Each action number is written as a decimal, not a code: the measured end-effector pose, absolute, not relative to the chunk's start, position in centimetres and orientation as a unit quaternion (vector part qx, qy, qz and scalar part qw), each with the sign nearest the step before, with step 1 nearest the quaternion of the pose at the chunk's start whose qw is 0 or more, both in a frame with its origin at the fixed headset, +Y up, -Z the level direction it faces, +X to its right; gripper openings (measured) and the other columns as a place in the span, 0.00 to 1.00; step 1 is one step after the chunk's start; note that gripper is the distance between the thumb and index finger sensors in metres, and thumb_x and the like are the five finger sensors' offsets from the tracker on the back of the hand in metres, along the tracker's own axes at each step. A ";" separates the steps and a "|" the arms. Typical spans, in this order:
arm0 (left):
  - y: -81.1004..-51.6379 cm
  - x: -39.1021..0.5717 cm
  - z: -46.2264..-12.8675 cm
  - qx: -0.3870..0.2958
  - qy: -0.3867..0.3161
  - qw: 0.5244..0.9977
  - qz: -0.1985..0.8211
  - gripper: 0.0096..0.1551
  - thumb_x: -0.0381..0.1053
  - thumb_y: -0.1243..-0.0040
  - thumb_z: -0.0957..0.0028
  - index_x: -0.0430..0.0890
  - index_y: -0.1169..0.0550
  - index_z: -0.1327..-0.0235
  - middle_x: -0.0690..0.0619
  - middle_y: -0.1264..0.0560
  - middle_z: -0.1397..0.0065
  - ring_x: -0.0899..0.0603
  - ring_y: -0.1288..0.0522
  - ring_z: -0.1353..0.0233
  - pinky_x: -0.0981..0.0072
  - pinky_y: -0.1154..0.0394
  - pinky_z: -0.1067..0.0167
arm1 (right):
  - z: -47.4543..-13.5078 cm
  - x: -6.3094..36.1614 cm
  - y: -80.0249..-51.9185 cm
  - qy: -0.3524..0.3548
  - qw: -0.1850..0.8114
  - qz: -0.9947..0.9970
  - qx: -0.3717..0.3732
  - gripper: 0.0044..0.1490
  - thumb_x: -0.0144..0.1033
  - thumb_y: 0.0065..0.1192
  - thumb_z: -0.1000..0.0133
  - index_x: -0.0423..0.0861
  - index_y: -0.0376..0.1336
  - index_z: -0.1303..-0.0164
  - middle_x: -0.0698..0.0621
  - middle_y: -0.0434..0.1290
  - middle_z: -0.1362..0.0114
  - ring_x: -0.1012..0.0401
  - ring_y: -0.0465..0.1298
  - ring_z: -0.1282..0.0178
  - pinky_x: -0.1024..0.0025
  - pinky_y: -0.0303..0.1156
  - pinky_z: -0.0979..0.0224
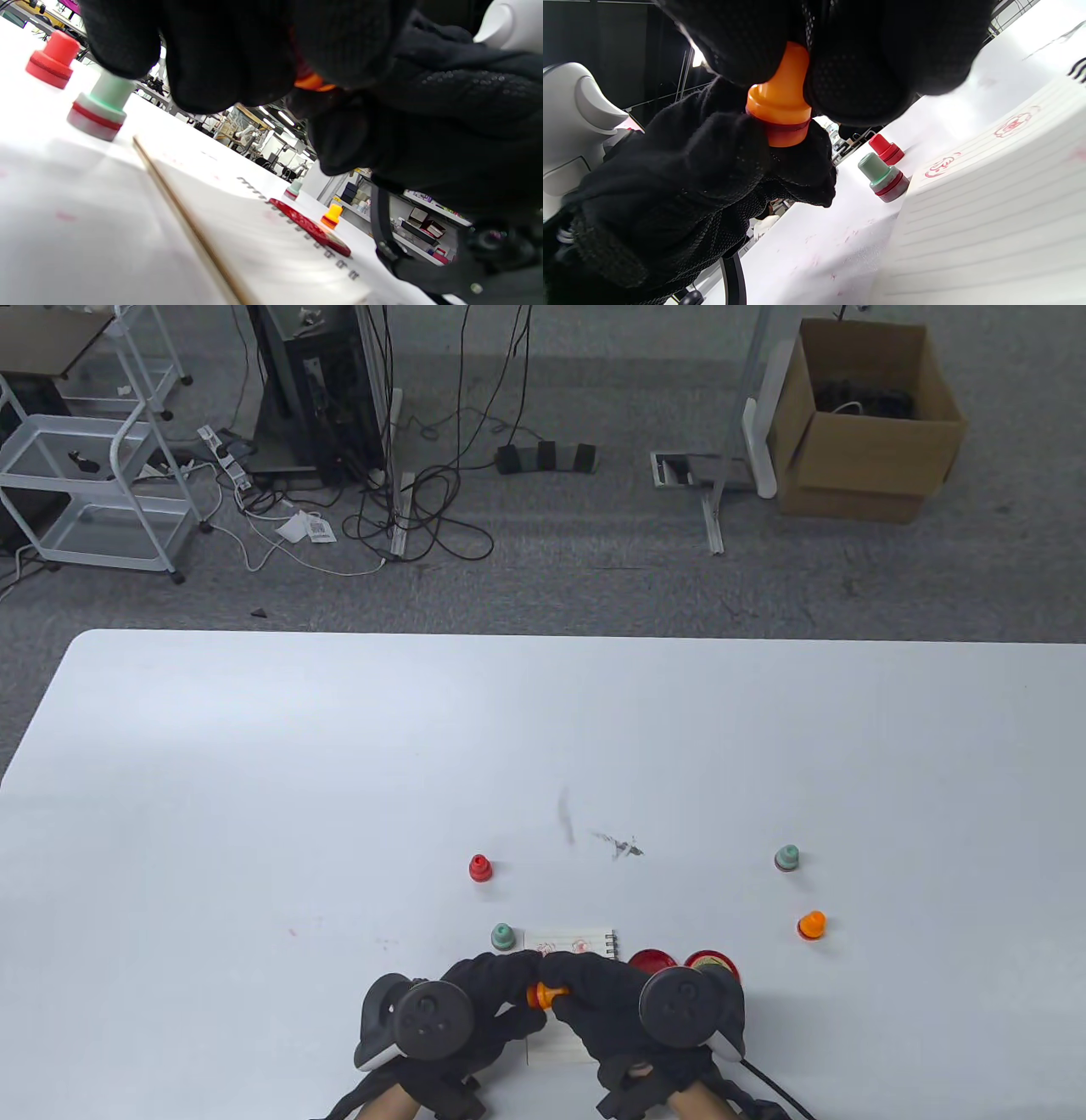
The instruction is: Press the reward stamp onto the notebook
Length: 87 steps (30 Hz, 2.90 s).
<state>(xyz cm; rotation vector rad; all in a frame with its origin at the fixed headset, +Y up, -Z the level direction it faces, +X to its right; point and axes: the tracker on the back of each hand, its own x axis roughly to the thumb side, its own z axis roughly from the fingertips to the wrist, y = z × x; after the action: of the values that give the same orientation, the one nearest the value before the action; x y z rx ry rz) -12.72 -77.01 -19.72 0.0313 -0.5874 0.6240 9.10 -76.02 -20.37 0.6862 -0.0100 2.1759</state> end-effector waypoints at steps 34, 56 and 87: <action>-78.8 -13.0 -20.6 -0.129 -0.268 0.949 0.102 0.35 0.55 0.27 0.56 0.53 0.21 0.31 0.49 0.26 0.27 0.38 0.25 0.27 0.36 0.30 0.26 | -20.7 10.7 -75.3 -0.026 0.421 0.872 0.250 0.32 0.35 0.67 0.51 0.42 0.66 0.35 0.42 0.78 0.39 0.51 0.83 0.56 0.61 0.79 0.50; -78.8 -12.2 -20.2 -0.129 -0.270 0.954 0.006 0.35 0.57 0.29 0.55 0.55 0.23 0.31 0.49 0.31 0.23 0.37 0.31 0.23 0.36 0.34 0.23 | -20.7 10.6 -75.4 -0.019 0.417 0.873 0.254 0.32 0.35 0.67 0.51 0.43 0.66 0.35 0.42 0.78 0.40 0.51 0.82 0.56 0.61 0.79 0.50; -76.9 -18.8 -22.4 -0.012 -0.157 0.984 0.083 0.40 0.68 0.43 0.50 0.59 0.29 0.22 0.48 0.33 0.16 0.35 0.34 0.17 0.30 0.37 0.21 | -23.9 15.4 -73.7 -0.025 0.256 0.942 0.214 0.32 0.36 0.68 0.51 0.41 0.67 0.35 0.41 0.79 0.42 0.51 0.82 0.57 0.61 0.78 0.51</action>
<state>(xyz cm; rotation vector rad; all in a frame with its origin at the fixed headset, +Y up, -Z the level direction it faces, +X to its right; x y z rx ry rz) -18.79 -76.87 -22.38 -0.0244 -0.3162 0.1669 15.44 -73.74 -23.88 0.5806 -0.0691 2.5573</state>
